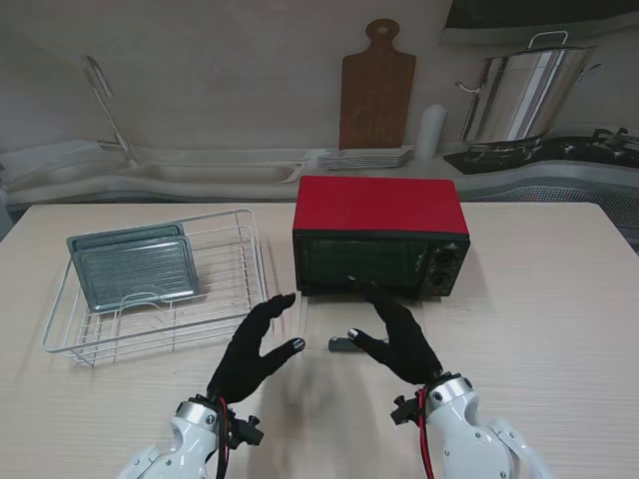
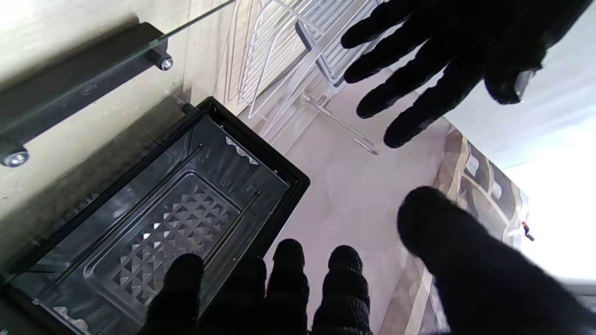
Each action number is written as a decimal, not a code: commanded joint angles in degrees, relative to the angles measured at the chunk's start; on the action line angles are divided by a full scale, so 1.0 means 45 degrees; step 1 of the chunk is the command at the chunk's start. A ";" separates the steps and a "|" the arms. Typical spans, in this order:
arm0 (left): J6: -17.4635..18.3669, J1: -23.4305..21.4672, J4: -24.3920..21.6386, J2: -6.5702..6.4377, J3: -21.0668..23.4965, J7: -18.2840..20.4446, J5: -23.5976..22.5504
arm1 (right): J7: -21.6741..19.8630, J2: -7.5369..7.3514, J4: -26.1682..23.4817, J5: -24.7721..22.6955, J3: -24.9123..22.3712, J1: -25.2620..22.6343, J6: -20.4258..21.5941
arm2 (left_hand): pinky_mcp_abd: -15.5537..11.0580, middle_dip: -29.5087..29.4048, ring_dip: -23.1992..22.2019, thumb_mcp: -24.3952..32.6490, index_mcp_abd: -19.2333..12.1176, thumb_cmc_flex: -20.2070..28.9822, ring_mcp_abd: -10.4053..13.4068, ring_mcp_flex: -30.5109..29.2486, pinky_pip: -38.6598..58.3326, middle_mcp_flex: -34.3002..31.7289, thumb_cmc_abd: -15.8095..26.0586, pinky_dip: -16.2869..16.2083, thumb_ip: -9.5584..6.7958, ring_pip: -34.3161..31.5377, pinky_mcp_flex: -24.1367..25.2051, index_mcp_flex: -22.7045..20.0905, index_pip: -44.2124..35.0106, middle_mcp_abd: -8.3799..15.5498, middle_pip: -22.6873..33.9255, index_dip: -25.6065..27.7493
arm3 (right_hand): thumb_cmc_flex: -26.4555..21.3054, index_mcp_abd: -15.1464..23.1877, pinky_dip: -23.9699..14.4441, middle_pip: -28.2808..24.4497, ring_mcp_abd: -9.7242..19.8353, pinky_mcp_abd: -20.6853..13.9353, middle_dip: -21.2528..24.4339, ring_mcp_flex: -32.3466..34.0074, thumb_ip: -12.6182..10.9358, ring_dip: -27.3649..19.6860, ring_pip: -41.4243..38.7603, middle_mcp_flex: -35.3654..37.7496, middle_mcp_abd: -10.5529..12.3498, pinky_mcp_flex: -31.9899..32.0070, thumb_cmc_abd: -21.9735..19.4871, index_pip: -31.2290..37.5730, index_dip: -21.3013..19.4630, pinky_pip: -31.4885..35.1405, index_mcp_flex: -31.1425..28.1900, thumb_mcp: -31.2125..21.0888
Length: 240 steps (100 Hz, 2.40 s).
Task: Slide the trays into the oven
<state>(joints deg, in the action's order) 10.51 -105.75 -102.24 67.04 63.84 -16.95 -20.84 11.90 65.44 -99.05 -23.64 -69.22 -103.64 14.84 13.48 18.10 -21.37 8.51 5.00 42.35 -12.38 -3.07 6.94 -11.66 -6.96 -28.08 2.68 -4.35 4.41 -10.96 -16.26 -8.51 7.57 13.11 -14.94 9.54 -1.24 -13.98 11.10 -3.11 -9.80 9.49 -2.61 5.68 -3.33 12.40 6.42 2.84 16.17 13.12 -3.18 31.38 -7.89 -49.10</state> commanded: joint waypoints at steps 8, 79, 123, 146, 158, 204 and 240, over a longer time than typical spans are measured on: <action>0.0068 0.0112 0.0039 0.0113 0.0102 0.0340 0.0299 | -0.0808 0.0055 0.0302 0.0615 0.0101 0.0161 0.0282 | -0.0265 -0.0089 0.0096 -0.0055 -0.0329 0.0043 0.0371 0.0260 -0.0492 0.0301 0.0130 0.0186 -0.0414 0.0136 0.0040 0.0436 -0.0180 0.0487 0.0047 -0.0088 | 0.0721 0.0831 0.0218 0.1275 0.0505 -0.0468 0.0663 -0.0601 0.0083 -0.0311 0.0472 0.0080 0.0602 0.0097 -0.0493 -0.1170 0.0211 -0.0916 -0.0009 0.0811; -0.1165 -0.0141 -0.1220 -0.0273 0.2159 0.0593 -0.2983 | -0.0950 0.0208 0.1076 0.2172 0.0483 0.0805 0.1236 | 0.0148 0.0577 -0.0455 0.2830 -0.0055 -0.0627 -0.0103 -0.0541 0.0441 -0.0096 -0.1261 -0.1374 -0.0203 -0.0545 -0.0331 0.0465 -0.0755 0.0321 0.0816 0.0822 | 0.0460 0.0830 -0.0923 -0.0229 0.0413 -0.0450 -0.0052 -0.0538 0.0077 -0.0156 0.0203 -0.0287 0.0431 0.0036 -0.0437 -0.0778 -0.2496 -0.1430 0.0001 0.0873; -0.1943 0.0803 -0.0341 -0.0591 0.5202 0.2043 -0.4253 | -0.0860 0.0249 0.1095 0.2222 0.0359 0.0889 0.0971 | 0.0263 0.0844 -0.0685 0.3125 -0.0102 -0.0671 -0.0168 -0.0614 0.0722 -0.0376 -0.1285 -0.1744 -0.0131 -0.1031 -0.0685 0.0411 -0.1744 0.0274 0.1254 0.1481 | 0.0413 0.0734 -0.0979 -0.0309 0.0407 -0.0483 -0.0072 -0.0504 0.0118 -0.0134 0.0151 -0.0269 0.0385 -0.0006 -0.0375 -0.0111 -0.2340 -0.1327 0.0063 0.0781; -0.2152 0.1834 0.0718 -0.0801 0.6096 0.2841 -0.4855 | -0.0914 0.0224 0.1094 0.2086 0.0277 0.0901 0.0811 | 0.0280 0.0947 -0.0745 0.3135 -0.0162 -0.0674 -0.0145 -0.0678 0.0782 -0.0440 -0.1287 -0.1859 -0.0135 -0.1180 -0.0772 0.0476 -0.1928 0.0297 0.1384 0.1662 | 0.0433 0.0718 -0.0983 -0.0290 0.0392 -0.0512 -0.0058 -0.0515 0.0140 -0.0125 0.0137 -0.0289 0.0373 -0.0006 -0.0388 0.0105 -0.2205 -0.1272 0.0136 0.0776; -0.2283 0.2398 0.1290 -0.0937 0.6351 0.3280 -0.5297 | -0.0922 0.0221 0.1082 0.2042 0.0244 0.0893 0.0680 | 0.0276 0.1040 -0.0848 0.3173 -0.0181 -0.0651 -0.0156 -0.0797 0.0839 -0.0454 -0.1325 -0.1942 -0.0133 -0.1360 -0.0841 0.0493 -0.2080 0.0360 0.1502 0.1796 | 0.0403 0.0710 -0.0981 -0.0264 0.0385 -0.0523 -0.0043 -0.0515 0.0145 -0.0129 0.0144 -0.0286 0.0361 -0.0005 -0.0385 0.0215 -0.2117 -0.1240 0.0159 0.0768; -0.3023 0.3281 0.2634 -0.1420 0.6921 0.4276 -0.8103 | -0.0991 0.0197 0.1072 0.1935 0.0203 0.0932 0.0478 | 0.0395 0.1820 -0.2008 0.3683 -0.0323 -0.1051 -0.0459 -0.1267 0.3483 -0.1292 -0.1455 -0.2406 -0.0092 -0.2990 -0.0460 0.0046 -0.3196 0.0434 0.2463 0.2975 | 0.0404 0.0659 -0.0968 -0.0204 0.0380 -0.0556 -0.0013 -0.0523 0.0162 -0.0132 0.0152 -0.0300 0.0347 -0.0006 -0.0393 0.0530 -0.1858 -0.1105 0.0237 0.0761; -0.3293 0.4077 0.4080 -0.1510 0.6673 0.4347 -0.7990 | -0.1020 0.0187 0.1118 0.1857 0.0288 0.0990 0.0354 | 0.0473 0.2305 -0.2451 0.3781 -0.0440 -0.1101 -0.0482 -0.1515 0.5611 -0.1856 -0.1449 -0.1772 -0.0065 -0.3769 -0.0002 -0.0381 -0.3396 0.0554 0.3095 0.3097 | 0.0405 0.0653 -0.0937 -0.0184 0.0406 -0.0568 -0.0004 -0.0512 0.0163 -0.0128 0.0142 -0.0299 0.0328 -0.0004 -0.0409 0.0730 -0.1695 -0.0992 0.0275 0.0767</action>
<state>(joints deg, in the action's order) -4.04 -87.69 -84.29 60.15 94.02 1.91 -57.10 8.29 66.00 -93.94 -14.96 -68.24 -98.90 16.57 14.12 26.96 -31.10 23.53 4.22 38.67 -13.68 -9.06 29.34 -19.07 -13.32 -36.72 2.68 -19.67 2.88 -12.15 -30.92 -7.22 20.02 26.13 -13.52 11.13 -4.78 -14.67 11.31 -3.20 -9.26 8.80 -2.64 5.32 -2.61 12.42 6.81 2.84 14.19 16.01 -11.61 26.57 -7.95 -46.16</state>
